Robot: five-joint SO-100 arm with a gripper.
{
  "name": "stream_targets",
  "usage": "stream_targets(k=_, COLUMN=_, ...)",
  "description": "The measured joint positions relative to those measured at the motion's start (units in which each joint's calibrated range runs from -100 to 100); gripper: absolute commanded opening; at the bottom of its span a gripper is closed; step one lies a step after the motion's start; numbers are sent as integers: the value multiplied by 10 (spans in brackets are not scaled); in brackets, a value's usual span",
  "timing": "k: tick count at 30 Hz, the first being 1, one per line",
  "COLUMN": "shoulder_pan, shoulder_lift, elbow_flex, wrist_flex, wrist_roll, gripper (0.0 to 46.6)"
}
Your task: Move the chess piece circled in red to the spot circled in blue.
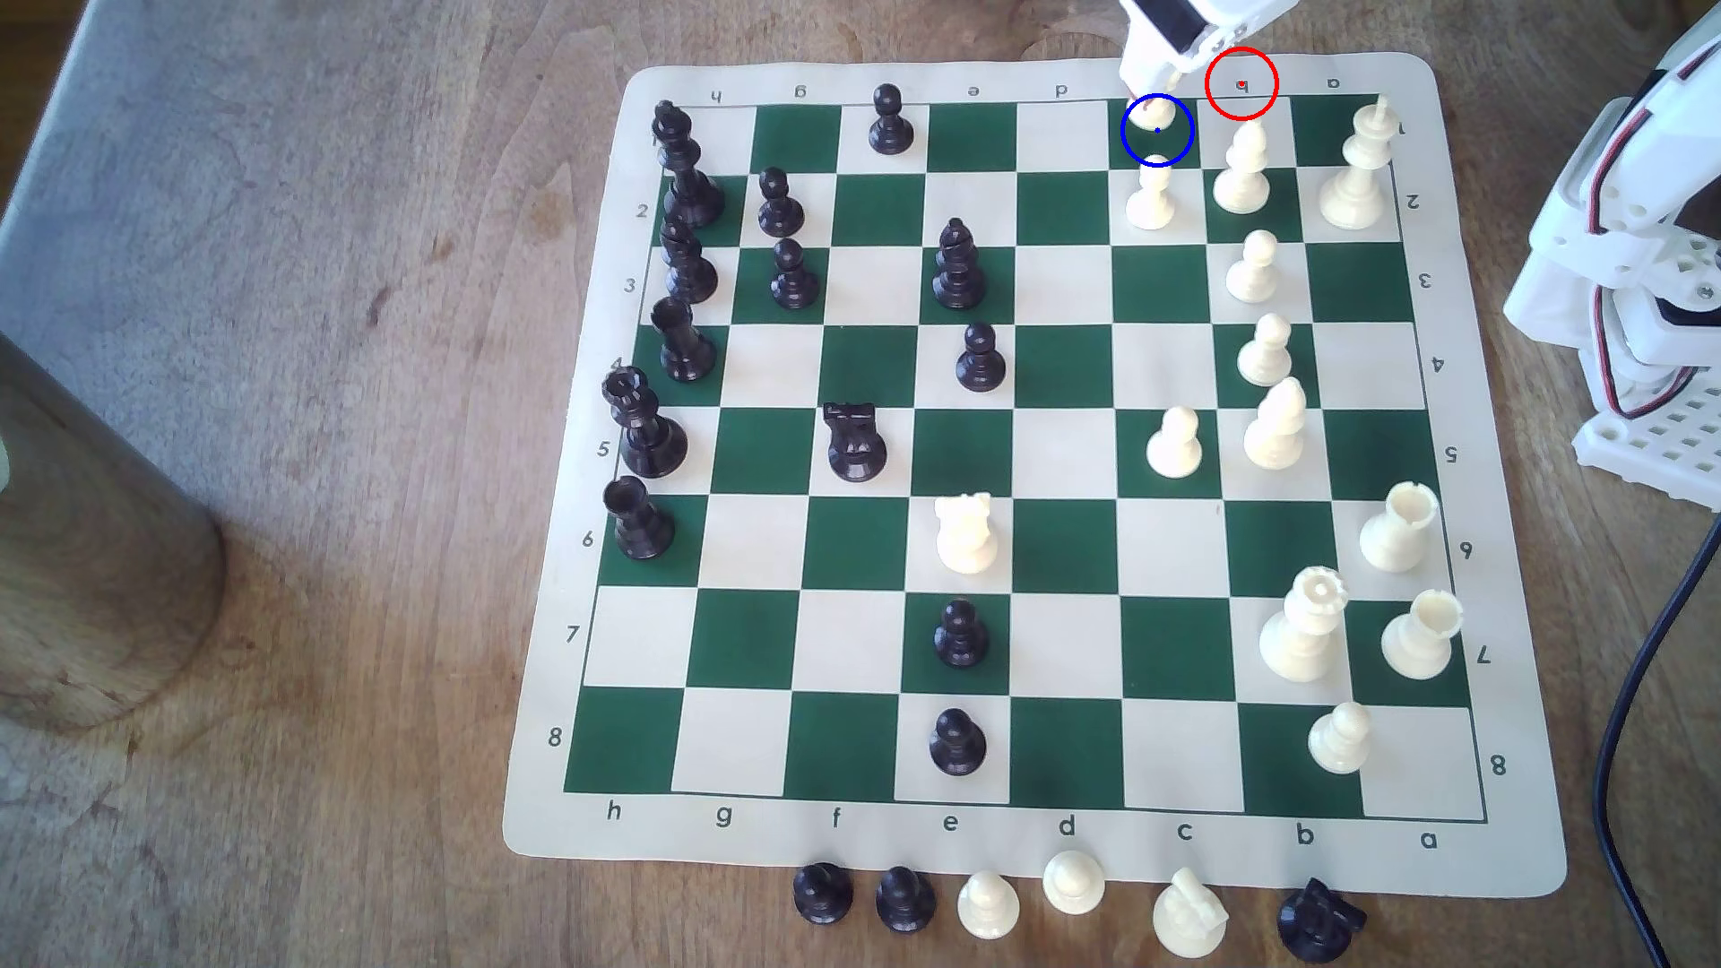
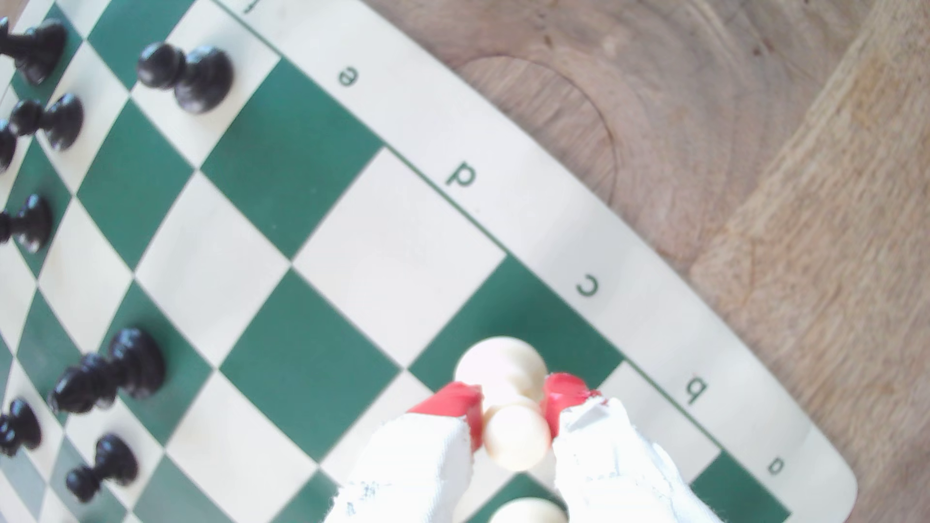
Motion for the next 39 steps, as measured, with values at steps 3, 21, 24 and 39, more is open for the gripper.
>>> stream_targets(k=3, shoulder_pan=0, shoulder_lift=23, elbow_flex=-6, wrist_flex=-13, wrist_roll=5, gripper=2)
stream_targets(k=21, shoulder_pan=14, shoulder_lift=37, elbow_flex=-12, wrist_flex=-19, wrist_roll=26, gripper=2)
stream_targets(k=24, shoulder_pan=5, shoulder_lift=37, elbow_flex=-12, wrist_flex=-19, wrist_roll=26, gripper=2)
stream_targets(k=39, shoulder_pan=2, shoulder_lift=38, elbow_flex=-12, wrist_flex=-12, wrist_roll=34, gripper=4)
